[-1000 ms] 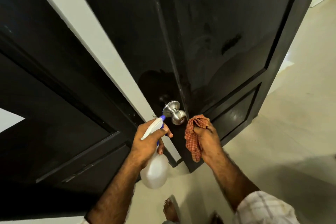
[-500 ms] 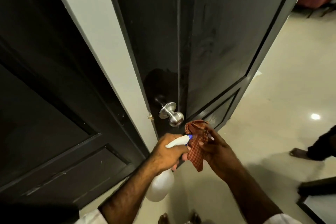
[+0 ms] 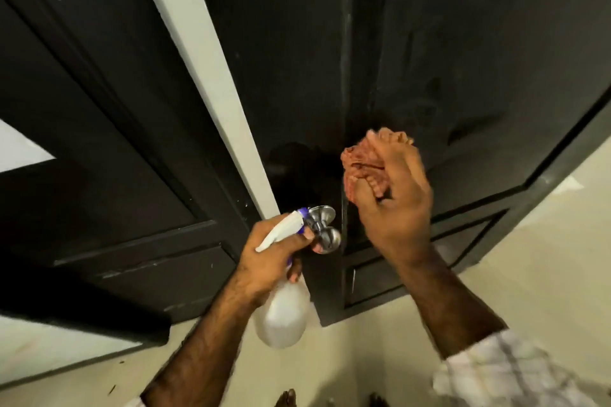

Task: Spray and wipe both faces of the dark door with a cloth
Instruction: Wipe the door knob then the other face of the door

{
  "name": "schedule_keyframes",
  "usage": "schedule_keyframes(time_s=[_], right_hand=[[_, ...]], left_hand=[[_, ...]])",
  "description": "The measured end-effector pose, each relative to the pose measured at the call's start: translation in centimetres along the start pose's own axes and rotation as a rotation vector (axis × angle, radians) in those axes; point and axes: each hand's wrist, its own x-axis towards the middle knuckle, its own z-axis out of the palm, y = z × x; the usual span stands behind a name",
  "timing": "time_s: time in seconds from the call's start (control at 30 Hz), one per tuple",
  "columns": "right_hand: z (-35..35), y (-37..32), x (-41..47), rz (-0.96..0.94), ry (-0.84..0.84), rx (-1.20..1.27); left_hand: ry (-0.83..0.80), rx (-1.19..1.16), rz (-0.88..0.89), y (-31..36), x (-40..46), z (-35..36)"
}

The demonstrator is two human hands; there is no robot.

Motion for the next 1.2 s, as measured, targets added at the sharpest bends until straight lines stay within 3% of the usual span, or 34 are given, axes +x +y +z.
schedule_keyframes(time_s=[0.07, 0.2, 0.47, 0.53, 0.63, 0.73, 0.9, 1.03, 1.1, 1.2], right_hand=[[1.7, 1.9, 0.4, -0.144, 0.046, -0.095], [4.2, 8.3, -2.9, -0.4, 0.041, -0.261], [3.6, 15.4, -8.4, -0.441, -0.435, -0.323], [2.9, 13.5, -6.2, -0.458, -0.38, -0.319], [1.8, 7.7, 0.2, -0.576, -0.135, -0.289], [0.2, 0.1, 10.0, -0.704, 0.113, -0.243], [-1.9, -8.5, 22.3, -0.754, 0.272, -0.134], [-0.2, -4.4, 17.4, -0.721, 0.222, -0.191], [0.8, 0.8, 11.9, -0.722, 0.131, -0.26], [0.5, 7.7, 4.9, -0.889, -0.095, -0.392]], left_hand=[[0.148, -0.045, -0.036, 0.2, -0.1, 0.3], [0.21, 0.037, -0.043, 0.4, -0.3, 0.3], [0.254, 0.105, -0.092, 0.3, 0.2, 2.5], [0.255, 0.088, -0.067, 0.9, 0.6, 3.2], [0.303, 0.036, -0.001, 3.7, 1.0, 4.1], [0.275, 0.009, 0.169, 8.6, 1.6, 4.2], [0.196, 0.059, 0.467, 17.6, 2.2, 3.0], [0.214, 0.065, 0.553, 18.1, 2.3, 2.5], [0.243, 0.058, 0.538, 16.1, 2.3, 2.7], [0.236, 0.042, 0.49, 13.4, 1.8, 2.7]])
